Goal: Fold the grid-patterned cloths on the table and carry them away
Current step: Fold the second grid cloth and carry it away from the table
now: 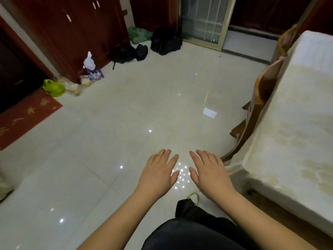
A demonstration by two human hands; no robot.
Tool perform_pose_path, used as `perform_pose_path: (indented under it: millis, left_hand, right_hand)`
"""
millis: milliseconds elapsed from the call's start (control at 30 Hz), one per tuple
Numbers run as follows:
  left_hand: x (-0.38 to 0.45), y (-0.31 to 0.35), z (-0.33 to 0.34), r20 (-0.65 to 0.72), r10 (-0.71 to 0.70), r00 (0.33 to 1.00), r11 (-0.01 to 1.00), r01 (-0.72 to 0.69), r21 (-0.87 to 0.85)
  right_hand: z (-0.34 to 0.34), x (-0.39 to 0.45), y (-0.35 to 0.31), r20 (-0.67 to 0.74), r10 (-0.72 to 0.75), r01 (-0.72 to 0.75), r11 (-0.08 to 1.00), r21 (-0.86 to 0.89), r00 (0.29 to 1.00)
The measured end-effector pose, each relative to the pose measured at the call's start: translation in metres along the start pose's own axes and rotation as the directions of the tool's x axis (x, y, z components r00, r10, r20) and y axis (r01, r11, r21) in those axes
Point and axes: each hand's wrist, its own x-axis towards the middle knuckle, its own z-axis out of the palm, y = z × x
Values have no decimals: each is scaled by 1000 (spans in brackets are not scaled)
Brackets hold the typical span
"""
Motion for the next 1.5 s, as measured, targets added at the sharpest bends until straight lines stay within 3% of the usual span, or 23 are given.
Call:
perform_pose_path:
  millis: [300, 467, 800, 1167, 1500]
  left_hand:
    - [145, -10, -25, -15, 96, 995, 995, -95, 40]
    - [212, 2, -35, -25, 223, 975, 975, -222, 29]
    - [356, 25, -40, -33, 491, 870, 870, -492, -36]
    - [506, 36, -63, -51, 809, 585, 586, -810, 8]
    - [552, 136, -72, -1, 964, 267, 267, -963, -41]
  right_hand:
    - [-21, 103, 70, 17, 148, -148, 989, 23, 989]
    - [-35, 135, 106, -7, 242, -241, 969, 49, 970]
    - [-52, 189, 169, -86, 531, -529, 847, 52, 843]
    - [-64, 267, 200, -102, 799, -798, 600, 60, 593]
    - [-80, 244, 227, -104, 948, -944, 310, 113, 300]
